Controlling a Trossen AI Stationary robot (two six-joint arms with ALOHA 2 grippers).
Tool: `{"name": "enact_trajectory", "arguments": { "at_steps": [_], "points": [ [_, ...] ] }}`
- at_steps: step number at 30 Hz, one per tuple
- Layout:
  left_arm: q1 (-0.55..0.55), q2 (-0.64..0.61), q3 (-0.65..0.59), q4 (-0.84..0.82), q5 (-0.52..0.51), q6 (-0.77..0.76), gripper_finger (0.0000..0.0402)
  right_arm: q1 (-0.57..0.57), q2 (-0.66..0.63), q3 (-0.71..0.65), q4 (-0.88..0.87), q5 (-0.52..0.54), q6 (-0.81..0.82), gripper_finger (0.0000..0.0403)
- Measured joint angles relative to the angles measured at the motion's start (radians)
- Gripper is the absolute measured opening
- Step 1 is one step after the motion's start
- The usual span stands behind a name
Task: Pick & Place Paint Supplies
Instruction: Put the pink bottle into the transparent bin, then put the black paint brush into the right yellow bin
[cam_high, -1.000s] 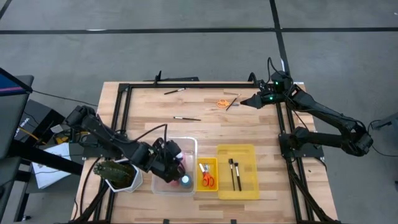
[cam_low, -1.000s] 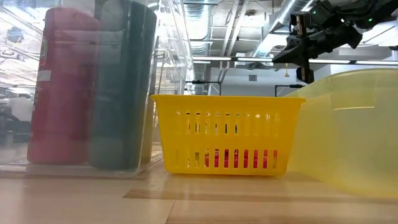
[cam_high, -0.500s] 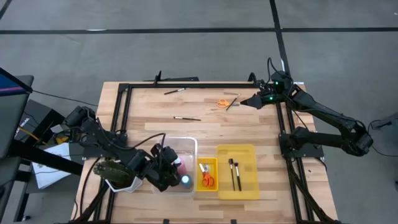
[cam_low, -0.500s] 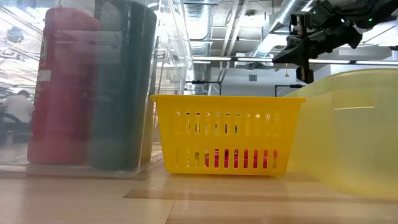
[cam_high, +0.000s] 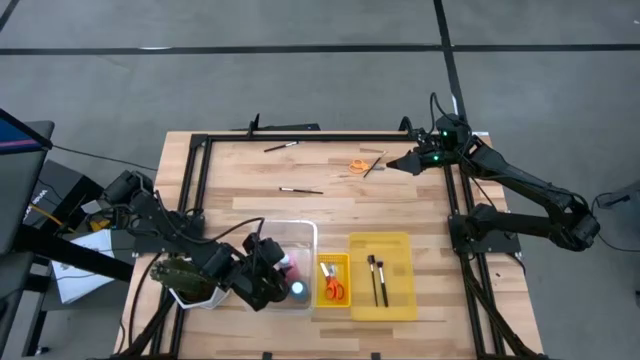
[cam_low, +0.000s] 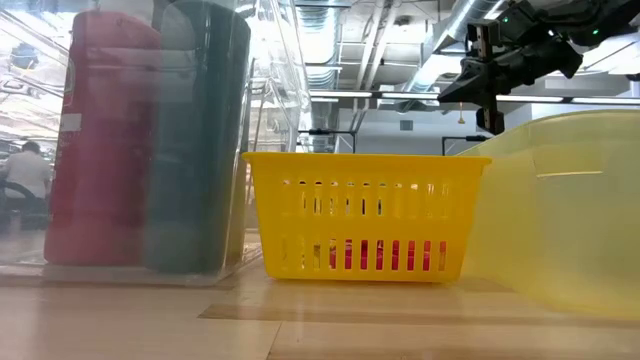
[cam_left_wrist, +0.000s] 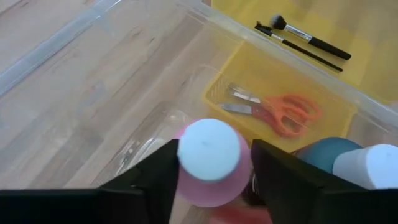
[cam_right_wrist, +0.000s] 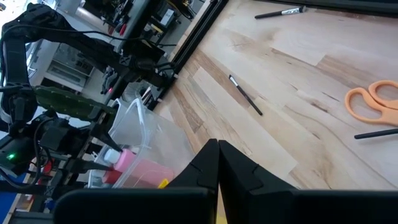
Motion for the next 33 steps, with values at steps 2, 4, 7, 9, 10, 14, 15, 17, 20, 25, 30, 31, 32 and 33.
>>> {"name": "enact_trajectory", "arguments": {
  "at_steps": [2,4,7,9,10,14,15,17,20,25,30,31,32,33],
  "points": [
    [0.000,0.000,0.000,-0.001,0.001,0.000,0.0214,0.000,0.000,0.000,0.000,0.000,-0.002,0.0000],
    [0.000,-0.004,-0.001,-0.002,0.004,0.000,0.0223,0.000,0.000,0.000,0.000,0.000,-0.003,0.0000],
    [0.001,-0.025,-0.002,-0.006,0.018,-0.001,0.0227,0.000,0.000,0.000,0.000,0.000,-0.003,0.0000],
    [0.001,-0.043,-0.003,-0.012,0.019,0.000,0.0226,0.000,0.000,0.000,0.000,0.000,-0.003,0.0000],
    [0.001,-0.052,-0.003,-0.013,0.019,0.002,0.0225,0.000,0.000,0.000,0.000,0.000,-0.003,0.0000],
    [0.001,-0.085,-0.003,-0.012,0.017,0.032,0.0217,0.000,0.000,0.000,0.000,-0.001,-0.016,0.0000],
    [0.001,-0.091,-0.003,-0.012,0.016,0.032,0.0215,0.000,0.000,0.000,0.000,-0.001,-0.018,0.0000],
    [0.001,-0.100,-0.003,-0.015,0.014,0.033,0.0210,0.000,0.000,0.000,0.000,-0.001,-0.019,0.0000],
    [0.001,-0.105,-0.003,-0.013,0.010,0.034,0.0203,0.000,0.000,0.000,0.000,-0.002,-0.019,0.0000],
    [0.009,-0.115,-0.003,0.017,0.002,0.035,0.0204,0.000,0.000,0.000,0.000,-0.004,-0.019,0.0000],
    [0.035,-0.149,-0.003,0.050,-0.001,0.105,0.0206,0.000,0.000,0.000,0.000,-0.005,-0.020,0.0000],
    [0.046,-0.159,-0.003,0.058,-0.002,0.117,0.0205,0.000,0.000,0.000,0.000,-0.005,-0.022,0.0000],
    [0.056,-0.172,-0.003,0.060,-0.005,0.133,0.0204,0.000,0.000,0.000,0.001,-0.007,-0.022,0.0000],
    [0.066,-0.185,-0.003,0.058,-0.008,0.149,0.0202,0.000,0.000,0.000,0.003,-0.010,-0.022,0.0000]
  ]
}}
